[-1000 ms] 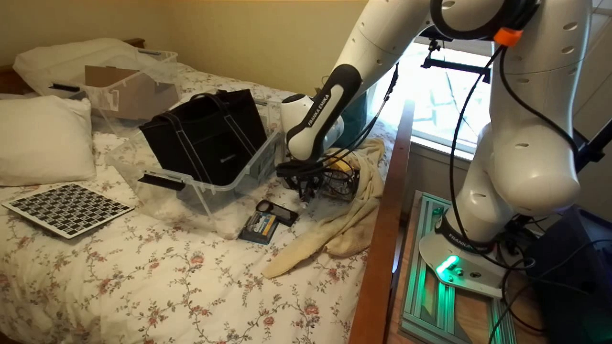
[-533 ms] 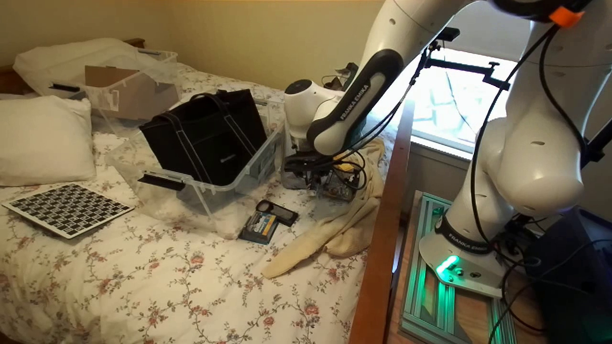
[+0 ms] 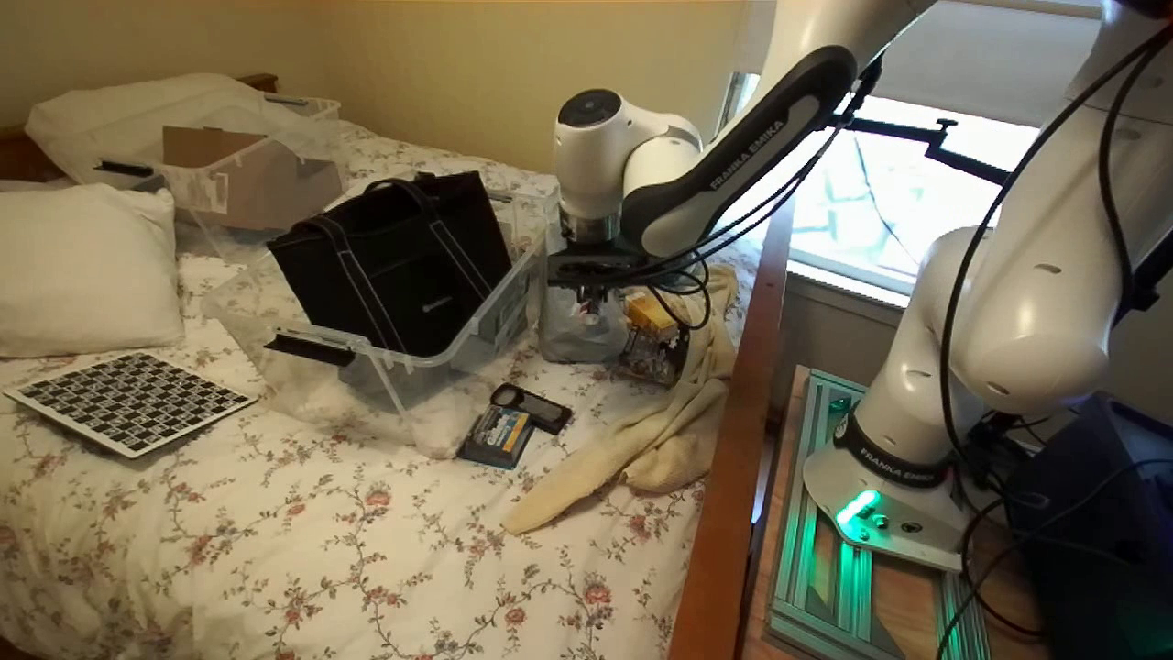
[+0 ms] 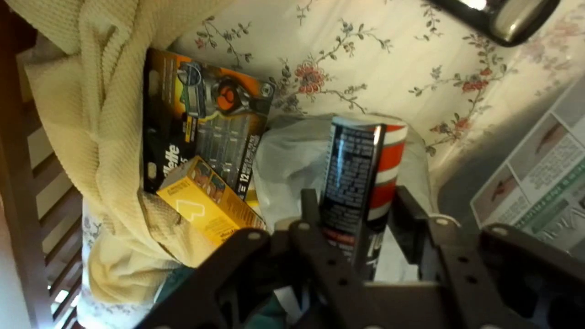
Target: Pick up the small bottle with the black lid and place it in the shopping bag
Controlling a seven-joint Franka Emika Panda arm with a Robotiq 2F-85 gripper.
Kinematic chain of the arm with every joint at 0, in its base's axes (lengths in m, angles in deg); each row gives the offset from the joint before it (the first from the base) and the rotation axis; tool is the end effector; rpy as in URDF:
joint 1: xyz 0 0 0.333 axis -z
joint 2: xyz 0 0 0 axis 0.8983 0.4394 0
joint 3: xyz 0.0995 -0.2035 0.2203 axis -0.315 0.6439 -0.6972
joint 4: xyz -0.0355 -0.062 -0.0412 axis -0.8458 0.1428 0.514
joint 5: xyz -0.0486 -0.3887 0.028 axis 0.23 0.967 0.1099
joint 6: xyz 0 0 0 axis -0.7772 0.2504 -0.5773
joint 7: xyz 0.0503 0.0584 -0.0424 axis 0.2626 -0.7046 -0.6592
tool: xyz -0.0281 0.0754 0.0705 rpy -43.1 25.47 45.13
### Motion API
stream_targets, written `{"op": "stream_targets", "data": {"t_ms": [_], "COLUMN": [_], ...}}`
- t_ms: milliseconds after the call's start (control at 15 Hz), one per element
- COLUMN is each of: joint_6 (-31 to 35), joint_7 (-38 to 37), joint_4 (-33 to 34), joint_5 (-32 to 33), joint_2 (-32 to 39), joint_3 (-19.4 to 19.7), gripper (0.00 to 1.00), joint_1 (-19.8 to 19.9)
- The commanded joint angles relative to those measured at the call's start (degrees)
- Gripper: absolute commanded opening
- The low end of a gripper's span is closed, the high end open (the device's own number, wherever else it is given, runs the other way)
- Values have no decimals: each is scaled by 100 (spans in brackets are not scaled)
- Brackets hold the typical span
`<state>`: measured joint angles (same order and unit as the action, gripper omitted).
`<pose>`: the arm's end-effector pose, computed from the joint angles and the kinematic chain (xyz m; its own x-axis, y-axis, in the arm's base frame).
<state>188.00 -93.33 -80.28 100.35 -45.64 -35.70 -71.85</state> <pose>0.4708 -0.0163 0.2884 0.4320 -0.8362 0.3380 -0.8996 -0.4261 0.0958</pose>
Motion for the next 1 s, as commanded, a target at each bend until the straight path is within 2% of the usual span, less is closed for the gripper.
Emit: {"op": "stream_targets", "data": {"t_ms": [0, 200, 667, 733, 933], "joint_6": [-129, -94, -154, -95, -96], "joint_7": [290, 1358, 3625, 3158, 3530], "joint_4": [205, 598, 1258, 959, 1141], "joint_5": [277, 84, 210, 117, 119], "joint_2": [-295, -119, 258, 46, 194], "joint_3": [-397, -549, -685, -667, -654], "gripper": [18, 18, 18, 43, 43], "joint_1": [430, 616, 736, 742, 717]}}
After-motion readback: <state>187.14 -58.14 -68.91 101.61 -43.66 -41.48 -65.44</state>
